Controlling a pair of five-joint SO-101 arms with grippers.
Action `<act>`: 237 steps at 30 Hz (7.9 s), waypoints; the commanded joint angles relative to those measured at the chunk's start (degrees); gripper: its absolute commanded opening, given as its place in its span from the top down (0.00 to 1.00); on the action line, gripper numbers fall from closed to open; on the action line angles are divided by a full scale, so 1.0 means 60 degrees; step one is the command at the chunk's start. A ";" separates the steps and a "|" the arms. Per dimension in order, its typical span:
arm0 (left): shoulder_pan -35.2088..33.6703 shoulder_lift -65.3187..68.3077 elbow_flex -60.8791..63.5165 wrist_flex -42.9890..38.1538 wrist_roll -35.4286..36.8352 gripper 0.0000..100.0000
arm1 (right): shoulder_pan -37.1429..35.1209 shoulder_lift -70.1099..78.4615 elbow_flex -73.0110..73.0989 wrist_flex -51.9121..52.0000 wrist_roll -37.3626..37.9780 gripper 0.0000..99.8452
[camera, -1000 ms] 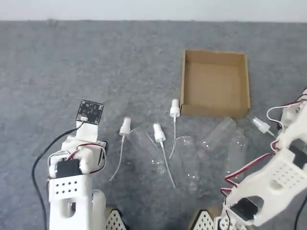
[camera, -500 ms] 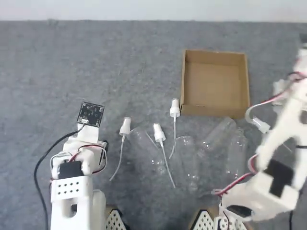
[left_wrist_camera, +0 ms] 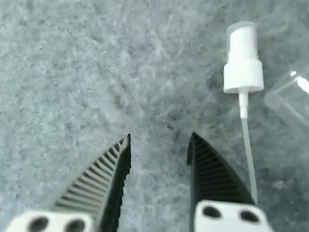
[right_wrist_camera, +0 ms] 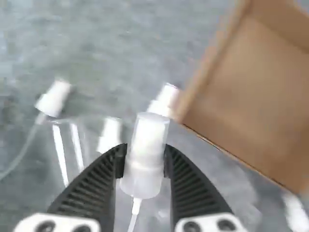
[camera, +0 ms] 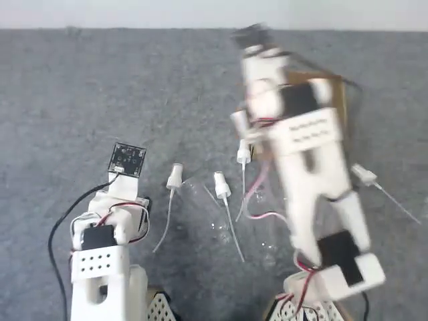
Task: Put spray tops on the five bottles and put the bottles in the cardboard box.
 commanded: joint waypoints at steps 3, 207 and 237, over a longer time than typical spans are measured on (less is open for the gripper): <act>0.0000 -0.0249 -0.0051 -0.0249 -0.0088 0.82 | -0.0652 0.1077 -0.0586 -0.1516 -0.1172 0.99; 0.0029 -0.0249 0.0168 -0.0322 -0.0088 0.82 | -0.1546 0.4462 -0.0015 -0.3744 -0.2066 0.95; 0.0029 -0.0249 0.0183 -0.0322 -0.0088 0.82 | 0.3509 -0.1136 -0.0147 0.1971 0.1436 0.97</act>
